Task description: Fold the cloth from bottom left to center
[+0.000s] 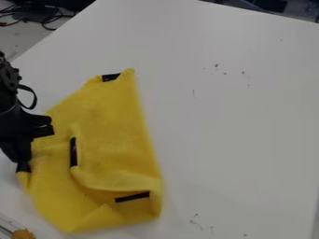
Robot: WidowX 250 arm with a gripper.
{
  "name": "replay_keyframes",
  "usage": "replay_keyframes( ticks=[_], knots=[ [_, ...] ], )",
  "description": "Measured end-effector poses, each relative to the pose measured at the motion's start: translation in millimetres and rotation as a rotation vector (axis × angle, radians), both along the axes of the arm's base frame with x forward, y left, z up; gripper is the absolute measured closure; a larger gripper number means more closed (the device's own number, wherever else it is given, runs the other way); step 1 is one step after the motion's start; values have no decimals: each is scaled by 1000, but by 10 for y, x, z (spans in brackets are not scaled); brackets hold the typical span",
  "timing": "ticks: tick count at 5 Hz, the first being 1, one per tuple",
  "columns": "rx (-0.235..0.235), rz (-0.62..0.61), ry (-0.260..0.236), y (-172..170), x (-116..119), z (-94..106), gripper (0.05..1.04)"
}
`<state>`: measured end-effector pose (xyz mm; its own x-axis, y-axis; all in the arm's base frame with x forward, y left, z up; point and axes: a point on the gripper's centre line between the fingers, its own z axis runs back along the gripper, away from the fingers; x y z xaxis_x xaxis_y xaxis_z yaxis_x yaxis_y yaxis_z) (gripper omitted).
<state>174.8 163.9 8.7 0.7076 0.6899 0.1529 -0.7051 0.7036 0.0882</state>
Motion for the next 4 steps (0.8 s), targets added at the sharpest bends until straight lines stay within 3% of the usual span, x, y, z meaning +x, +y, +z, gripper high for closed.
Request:
replay_keyframes(
  ticks=[2,4],
  knots=[
    [109,-46,-30,-317,235,378,1015],
    [106,-183,-14,-850,546,420,1015]
  ],
)
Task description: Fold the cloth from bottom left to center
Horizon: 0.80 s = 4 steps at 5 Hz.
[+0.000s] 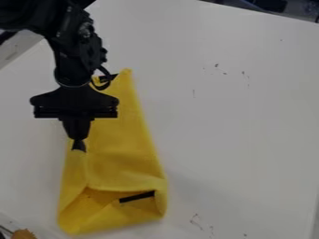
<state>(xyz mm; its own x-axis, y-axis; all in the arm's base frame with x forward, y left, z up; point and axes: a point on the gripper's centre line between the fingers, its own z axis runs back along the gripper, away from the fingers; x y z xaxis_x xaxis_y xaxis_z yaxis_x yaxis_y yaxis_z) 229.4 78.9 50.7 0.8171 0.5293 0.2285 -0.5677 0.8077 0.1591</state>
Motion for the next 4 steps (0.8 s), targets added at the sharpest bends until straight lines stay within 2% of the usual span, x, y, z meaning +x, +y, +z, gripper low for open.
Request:
replay_keyframes(
  ticks=[2,3,4],
  knots=[
    [-4,-135,33,-461,311,12,1015],
    [-12,-147,14,-596,379,24,988],
    [-48,-139,25,-656,391,-36,816]
  ],
)
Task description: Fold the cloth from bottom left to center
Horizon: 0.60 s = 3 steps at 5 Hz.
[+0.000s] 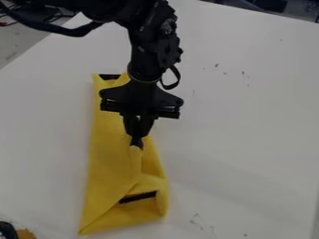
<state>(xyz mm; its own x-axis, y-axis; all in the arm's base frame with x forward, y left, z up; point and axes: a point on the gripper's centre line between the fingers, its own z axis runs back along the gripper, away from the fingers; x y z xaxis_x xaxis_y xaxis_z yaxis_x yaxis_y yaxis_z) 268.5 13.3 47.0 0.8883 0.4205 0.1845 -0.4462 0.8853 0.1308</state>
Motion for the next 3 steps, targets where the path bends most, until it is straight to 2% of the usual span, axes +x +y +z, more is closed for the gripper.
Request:
replay_keyframes(
  ticks=[2,3],
  knots=[
    [-52,36,11,95,1,-61,229],
    [-56,21,24,86,-38,-86,75]
  ],
)
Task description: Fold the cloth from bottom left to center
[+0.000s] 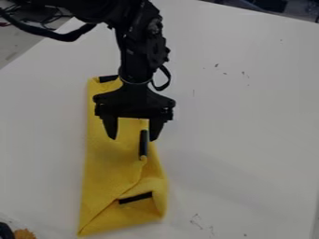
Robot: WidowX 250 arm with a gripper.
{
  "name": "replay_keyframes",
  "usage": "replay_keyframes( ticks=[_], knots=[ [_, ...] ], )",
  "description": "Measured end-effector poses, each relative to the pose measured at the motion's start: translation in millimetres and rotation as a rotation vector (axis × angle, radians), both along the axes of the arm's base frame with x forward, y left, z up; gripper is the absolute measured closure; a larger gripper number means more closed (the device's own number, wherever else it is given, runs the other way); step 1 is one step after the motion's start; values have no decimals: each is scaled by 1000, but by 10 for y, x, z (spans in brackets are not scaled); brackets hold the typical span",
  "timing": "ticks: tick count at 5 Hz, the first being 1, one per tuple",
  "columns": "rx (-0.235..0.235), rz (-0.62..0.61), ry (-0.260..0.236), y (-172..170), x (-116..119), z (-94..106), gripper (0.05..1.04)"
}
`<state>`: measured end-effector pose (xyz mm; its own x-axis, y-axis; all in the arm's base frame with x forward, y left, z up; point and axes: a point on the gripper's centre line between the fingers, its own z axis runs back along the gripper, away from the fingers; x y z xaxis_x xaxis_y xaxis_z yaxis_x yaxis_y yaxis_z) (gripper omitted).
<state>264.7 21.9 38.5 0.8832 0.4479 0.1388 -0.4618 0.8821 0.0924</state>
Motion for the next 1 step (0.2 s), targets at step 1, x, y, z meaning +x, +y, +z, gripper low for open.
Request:
replay_keyframes(
  ticks=[1],
  knots=[
    [-18,-13,-8,54,-41,7,80]
  ],
)
